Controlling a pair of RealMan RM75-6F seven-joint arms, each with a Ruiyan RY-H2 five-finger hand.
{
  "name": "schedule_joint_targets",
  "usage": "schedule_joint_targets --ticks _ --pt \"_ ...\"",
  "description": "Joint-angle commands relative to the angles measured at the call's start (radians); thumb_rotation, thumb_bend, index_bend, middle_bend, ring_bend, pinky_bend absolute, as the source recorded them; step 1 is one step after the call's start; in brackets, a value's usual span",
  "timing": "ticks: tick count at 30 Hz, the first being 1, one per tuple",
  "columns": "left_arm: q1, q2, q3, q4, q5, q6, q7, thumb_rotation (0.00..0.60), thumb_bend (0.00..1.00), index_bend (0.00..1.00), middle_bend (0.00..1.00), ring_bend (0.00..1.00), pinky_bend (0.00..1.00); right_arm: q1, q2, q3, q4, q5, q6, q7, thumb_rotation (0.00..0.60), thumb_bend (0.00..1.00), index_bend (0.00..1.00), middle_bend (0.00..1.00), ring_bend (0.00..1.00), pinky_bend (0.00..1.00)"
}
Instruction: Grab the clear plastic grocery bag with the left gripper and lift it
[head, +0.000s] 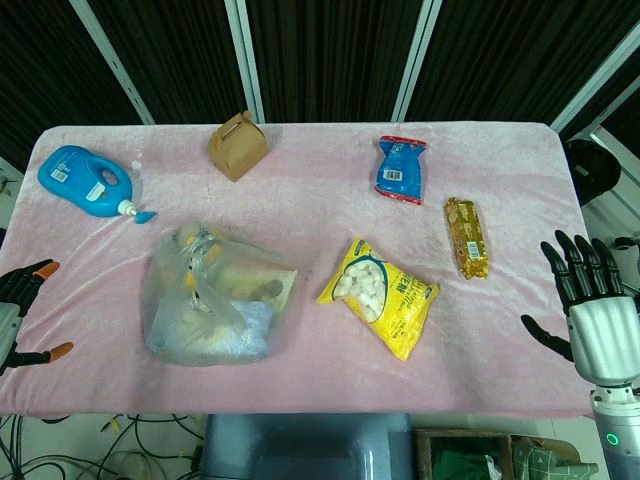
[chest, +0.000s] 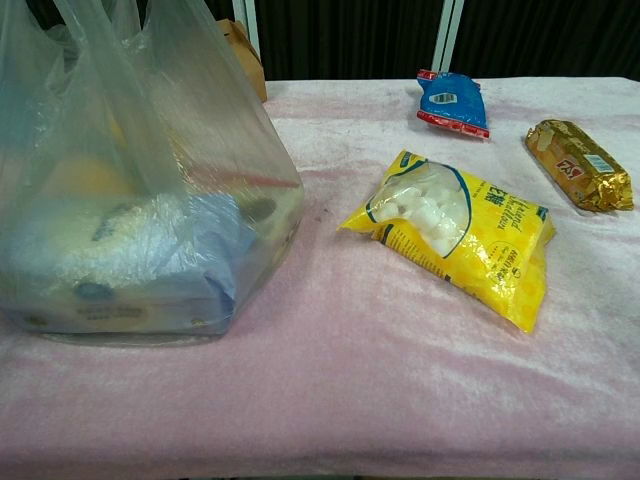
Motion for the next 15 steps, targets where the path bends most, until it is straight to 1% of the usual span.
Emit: schedule_joint_targets --ticks 1,15 --pt "-0.001 0.001 0.0 -0.002 0.0 0.001 0.001 0.6 0.0 0.01 0.03 0.03 0.05 -0.001 0.002 -0.002 -0.001 0.0 -0.002 0.001 0.6 0.07 0.0 0.0 0.0 0.03" --pt "-0.016 0.023 -0.006 -0.025 0.004 0.001 -0.004 0.6 0.0 0.01 0.03 0.03 0.05 -0.001 0.01 -0.013 -0.002 0.005 -0.019 0.006 0.6 0.07 0.0 0.0 0.0 0.03"
